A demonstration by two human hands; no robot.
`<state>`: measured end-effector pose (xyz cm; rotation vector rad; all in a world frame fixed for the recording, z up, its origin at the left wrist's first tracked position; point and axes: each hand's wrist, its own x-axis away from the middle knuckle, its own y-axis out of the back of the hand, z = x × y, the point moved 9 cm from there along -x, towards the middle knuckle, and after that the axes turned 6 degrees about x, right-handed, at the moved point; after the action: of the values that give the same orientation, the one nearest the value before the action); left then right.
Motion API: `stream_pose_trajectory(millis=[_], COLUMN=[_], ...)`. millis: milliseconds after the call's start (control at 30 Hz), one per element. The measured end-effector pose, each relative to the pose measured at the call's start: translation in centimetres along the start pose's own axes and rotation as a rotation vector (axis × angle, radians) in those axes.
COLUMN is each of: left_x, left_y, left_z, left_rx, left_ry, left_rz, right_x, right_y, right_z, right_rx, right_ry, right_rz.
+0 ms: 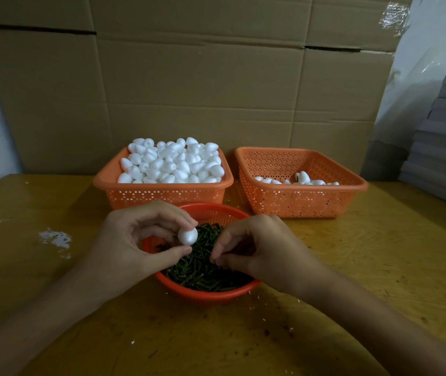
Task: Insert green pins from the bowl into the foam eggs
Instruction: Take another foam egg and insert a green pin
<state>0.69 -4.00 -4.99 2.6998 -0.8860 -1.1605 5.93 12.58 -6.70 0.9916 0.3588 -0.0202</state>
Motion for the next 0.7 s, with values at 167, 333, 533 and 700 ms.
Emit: stream_pose_trajectory(millis=[167, 333, 533, 700], left_x=[0.03, -0.05, -0.06, 0.03], left_y=[-0.12, 0.01, 0.02, 0.14], left_z=[-0.12, -0.27, -0.44, 0.0], left_rx=[-0.042, -0.064, -0.079, -0.061], left_ry=[-0.016, -0.025, -0.024, 0.028], left_rz=[0.013, -0.011, -0.023, -0.036], right_x=[-0.01, 0.1, 0.01, 0.16], right_y=[-0.05, -0.25, -0.67, -0.81], right_z=[0.09, 0.19, 0.37, 0.44], right_rx=[0.012, 0.033, 0.039, 0.075], right_ry=[0.002, 0.008, -0.009, -0.023], right_rz=[-0.004, 0.013, 0.147, 0.194])
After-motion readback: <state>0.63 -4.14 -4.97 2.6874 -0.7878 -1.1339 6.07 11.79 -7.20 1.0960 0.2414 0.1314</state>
